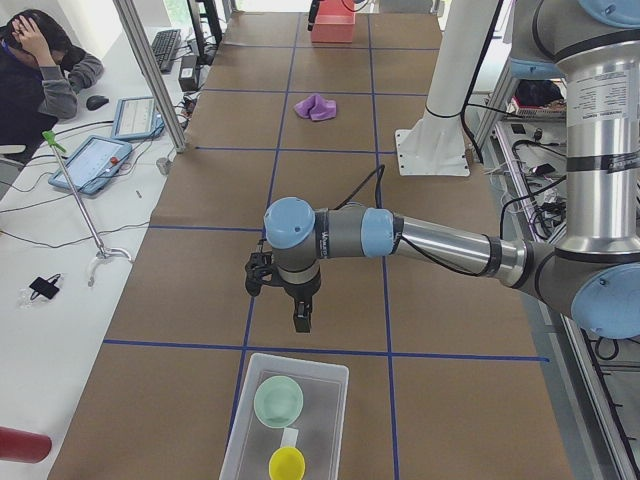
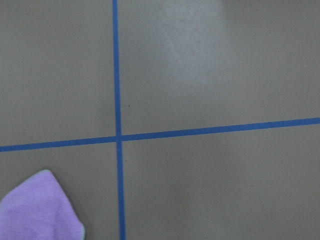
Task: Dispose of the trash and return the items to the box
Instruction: 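Reach the right gripper down to the crumpled purple cloth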
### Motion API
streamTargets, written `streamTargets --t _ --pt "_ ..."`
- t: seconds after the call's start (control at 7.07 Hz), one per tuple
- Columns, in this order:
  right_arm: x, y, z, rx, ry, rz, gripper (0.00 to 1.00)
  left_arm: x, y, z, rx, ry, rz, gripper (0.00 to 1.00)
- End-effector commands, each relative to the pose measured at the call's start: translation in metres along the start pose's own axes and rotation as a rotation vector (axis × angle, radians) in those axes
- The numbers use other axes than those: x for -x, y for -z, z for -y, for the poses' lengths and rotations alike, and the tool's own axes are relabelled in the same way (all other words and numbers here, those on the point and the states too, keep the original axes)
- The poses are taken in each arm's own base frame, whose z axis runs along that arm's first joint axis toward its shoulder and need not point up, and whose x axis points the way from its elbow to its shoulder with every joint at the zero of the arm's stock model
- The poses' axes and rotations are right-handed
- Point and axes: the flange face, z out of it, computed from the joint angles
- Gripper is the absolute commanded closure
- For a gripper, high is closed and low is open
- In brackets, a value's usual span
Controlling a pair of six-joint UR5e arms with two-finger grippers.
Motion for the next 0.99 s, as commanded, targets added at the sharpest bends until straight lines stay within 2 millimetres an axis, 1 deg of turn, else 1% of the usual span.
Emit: streamTargets --t 0.0,0.14,0.28,0.42,0.57,0.71,0.85 --pt "0.126 -0.037 -0.026 -0.01 -0.058 -0.029 0.0 -0.005 0.004 0.0 -0.01 -0.011 0.001 0.02" --pt "0.161 -0.052 -0.048 -0.007 -0.072 -0.057 0.0 -0.005 0.005 0.0 -0.011 -0.012 0.001 0.02" --pt "0.177 -0.071 -0.07 -0.008 -0.062 -0.075 0.0 -0.006 0.005 -0.001 -0.012 -0.013 0.002 0.02" --pt "0.189 -0.093 -0.082 -0.026 -0.04 -0.102 0.0 -0.008 0.009 0.0 -0.019 -0.018 0.006 0.02" --pt "0.191 -0.114 -0.09 -0.01 -0.03 -0.128 0.02 -0.013 0.013 -0.001 -0.028 -0.029 0.009 0.02" --pt "0.196 -0.129 -0.098 -0.003 -0.014 -0.131 0.09 -0.015 0.015 -0.001 -0.032 -0.033 0.011 0.02" --pt "0.203 -0.135 -0.097 -0.008 -0.007 -0.126 0.16 -0.015 0.016 -0.002 -0.034 -0.033 0.011 0.02"
